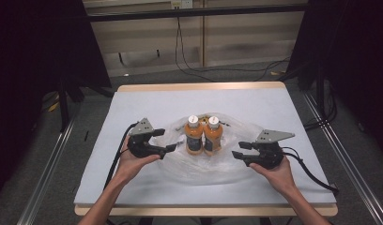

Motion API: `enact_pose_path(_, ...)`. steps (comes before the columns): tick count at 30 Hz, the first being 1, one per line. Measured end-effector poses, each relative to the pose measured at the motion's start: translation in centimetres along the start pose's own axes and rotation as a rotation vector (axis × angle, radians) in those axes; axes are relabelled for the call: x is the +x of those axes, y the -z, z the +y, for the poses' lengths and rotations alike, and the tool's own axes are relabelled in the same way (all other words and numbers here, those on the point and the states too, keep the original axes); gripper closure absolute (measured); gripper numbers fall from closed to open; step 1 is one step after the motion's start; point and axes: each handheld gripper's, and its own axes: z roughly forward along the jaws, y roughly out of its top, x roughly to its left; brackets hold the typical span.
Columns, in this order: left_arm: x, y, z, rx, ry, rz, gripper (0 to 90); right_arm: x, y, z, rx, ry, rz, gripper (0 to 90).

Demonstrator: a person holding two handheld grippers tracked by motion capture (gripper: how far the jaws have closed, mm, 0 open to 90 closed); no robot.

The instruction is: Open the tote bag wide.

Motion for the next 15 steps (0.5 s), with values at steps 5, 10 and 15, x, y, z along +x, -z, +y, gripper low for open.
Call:
enact_pose_path(5, -0.2, 0.9, -0.9, 0.008, 0.001, 0.053, 8.6, -0.2, 0.7, -0.2, -0.028, -0.013, -0.018, 36.5)
enact_pose_path(10, -0.5, 2.4, -2.0, 0.007, 0.027, 0.055, 5.9, -0.5, 1.7, -0.4, -0.075, -0.028, -0.068, 26.5)
enact_pose_path(15, -0.8, 3.6, -3.0, -0.007, 0.051, 0.064, 5.2, -0.7, 2.3, -0.6, -0.064, -0.076, -0.104, 22.2)
